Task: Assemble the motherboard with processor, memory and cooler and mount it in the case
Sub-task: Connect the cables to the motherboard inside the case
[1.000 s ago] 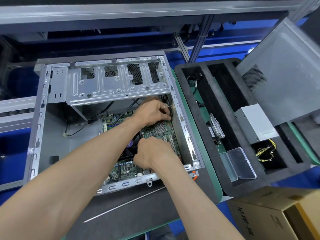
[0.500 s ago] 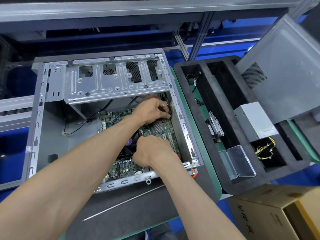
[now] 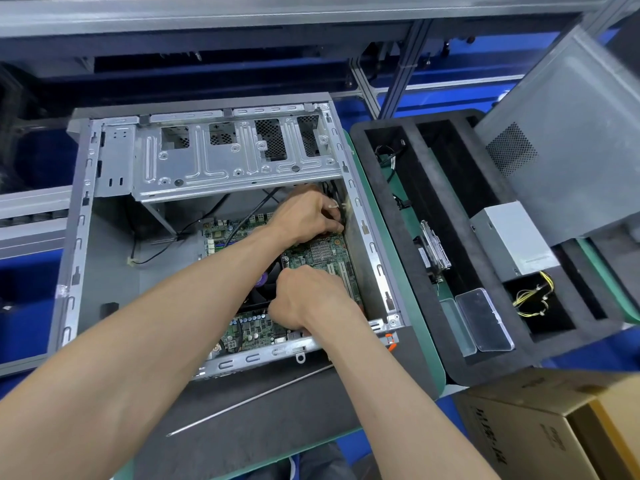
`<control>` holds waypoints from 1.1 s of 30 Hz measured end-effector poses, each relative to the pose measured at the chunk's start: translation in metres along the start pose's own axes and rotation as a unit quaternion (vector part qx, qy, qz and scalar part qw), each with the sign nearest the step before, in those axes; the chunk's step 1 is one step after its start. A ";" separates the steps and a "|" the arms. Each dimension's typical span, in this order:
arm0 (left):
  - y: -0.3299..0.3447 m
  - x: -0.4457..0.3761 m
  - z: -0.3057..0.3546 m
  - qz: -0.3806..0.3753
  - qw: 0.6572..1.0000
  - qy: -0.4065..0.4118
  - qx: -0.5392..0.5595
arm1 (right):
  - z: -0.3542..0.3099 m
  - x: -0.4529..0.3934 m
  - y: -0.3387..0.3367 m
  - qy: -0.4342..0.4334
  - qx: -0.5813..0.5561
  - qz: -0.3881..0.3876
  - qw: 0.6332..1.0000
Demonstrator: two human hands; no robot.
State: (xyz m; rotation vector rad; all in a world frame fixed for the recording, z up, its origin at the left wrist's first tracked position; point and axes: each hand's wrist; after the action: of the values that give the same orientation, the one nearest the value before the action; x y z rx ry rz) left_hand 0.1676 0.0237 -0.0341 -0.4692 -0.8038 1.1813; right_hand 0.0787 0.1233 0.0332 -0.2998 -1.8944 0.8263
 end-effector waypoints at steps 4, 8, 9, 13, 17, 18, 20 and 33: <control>0.000 0.001 0.002 0.004 1.000 0.003 -0.010 | 0.000 0.000 0.001 -0.001 -0.001 0.003 1.000; 0.001 0.001 0.002 0.001 1.000 -0.001 -0.014 | 0.000 0.000 0.001 0.000 -0.001 0.005 1.000; 0.001 0.001 0.002 0.000 1.000 -0.003 -0.014 | 0.000 0.000 0.001 0.000 -0.001 0.006 1.000; 0.001 0.000 0.001 -0.009 1.000 -0.004 -0.009 | 0.000 -0.001 0.001 0.000 0.003 0.008 1.000; 0.002 -0.001 0.004 -0.017 1.000 -0.010 -0.013 | 0.000 0.000 0.001 0.002 0.001 0.007 1.000; 0.001 -0.001 0.005 -0.019 1.000 -0.012 -0.014 | 0.000 0.000 0.002 0.003 0.001 0.008 1.000; 0.001 -0.001 0.006 -0.019 1.000 -0.011 -0.015 | -0.001 0.000 0.002 0.006 0.002 0.009 1.000; -0.001 0.000 0.007 -0.029 0.999 -0.033 0.007 | -0.005 0.005 0.003 0.011 0.003 0.019 1.000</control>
State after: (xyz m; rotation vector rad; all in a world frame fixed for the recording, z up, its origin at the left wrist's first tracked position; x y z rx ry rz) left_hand 0.1629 0.0228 -0.0288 -0.3944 -0.8595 1.1524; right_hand 0.0803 0.1301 0.0364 -0.3410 -1.8712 0.8506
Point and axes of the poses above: each hand's wrist, its own x-axis away from the middle knuckle, its own y-axis out of the palm, z = x × y, and after that the axes turned 7 degrees about -z, right-handed
